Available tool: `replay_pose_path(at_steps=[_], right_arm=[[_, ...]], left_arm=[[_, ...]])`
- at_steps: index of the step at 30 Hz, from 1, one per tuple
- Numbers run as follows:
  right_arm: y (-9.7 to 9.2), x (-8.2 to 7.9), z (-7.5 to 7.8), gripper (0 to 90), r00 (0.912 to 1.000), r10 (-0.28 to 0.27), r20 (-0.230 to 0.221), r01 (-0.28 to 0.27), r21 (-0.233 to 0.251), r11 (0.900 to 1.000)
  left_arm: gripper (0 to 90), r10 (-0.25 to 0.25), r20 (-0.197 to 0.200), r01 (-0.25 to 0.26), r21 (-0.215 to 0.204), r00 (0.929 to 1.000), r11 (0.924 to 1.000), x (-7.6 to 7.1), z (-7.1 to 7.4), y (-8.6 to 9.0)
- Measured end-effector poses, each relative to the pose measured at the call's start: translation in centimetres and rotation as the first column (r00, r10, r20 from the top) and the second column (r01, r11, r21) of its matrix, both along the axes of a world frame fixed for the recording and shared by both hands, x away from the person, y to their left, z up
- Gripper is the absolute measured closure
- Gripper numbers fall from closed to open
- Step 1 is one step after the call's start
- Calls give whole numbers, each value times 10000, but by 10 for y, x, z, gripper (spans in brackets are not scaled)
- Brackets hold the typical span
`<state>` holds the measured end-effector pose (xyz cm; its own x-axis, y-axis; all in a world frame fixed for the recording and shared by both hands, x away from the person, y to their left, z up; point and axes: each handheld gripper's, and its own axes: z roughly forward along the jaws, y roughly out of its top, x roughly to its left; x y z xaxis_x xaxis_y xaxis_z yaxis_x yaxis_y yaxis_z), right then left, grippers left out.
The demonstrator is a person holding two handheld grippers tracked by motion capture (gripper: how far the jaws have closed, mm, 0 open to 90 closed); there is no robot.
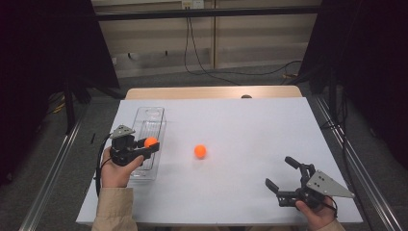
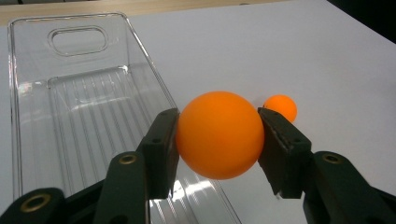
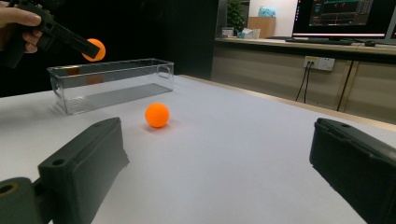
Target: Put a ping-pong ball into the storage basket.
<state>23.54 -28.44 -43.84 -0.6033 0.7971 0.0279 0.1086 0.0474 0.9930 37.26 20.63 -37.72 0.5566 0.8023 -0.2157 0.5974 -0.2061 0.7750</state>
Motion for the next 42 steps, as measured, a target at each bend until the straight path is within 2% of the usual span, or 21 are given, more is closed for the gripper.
replay_pose_path(at_steps=[42], right_arm=[[0, 0, 0, 27, 10000, 25, -1, -25, -25, 10000]], left_arm=[[508, 406, 49, -407, 199, 9992, 9990, 3, -8, 11]])
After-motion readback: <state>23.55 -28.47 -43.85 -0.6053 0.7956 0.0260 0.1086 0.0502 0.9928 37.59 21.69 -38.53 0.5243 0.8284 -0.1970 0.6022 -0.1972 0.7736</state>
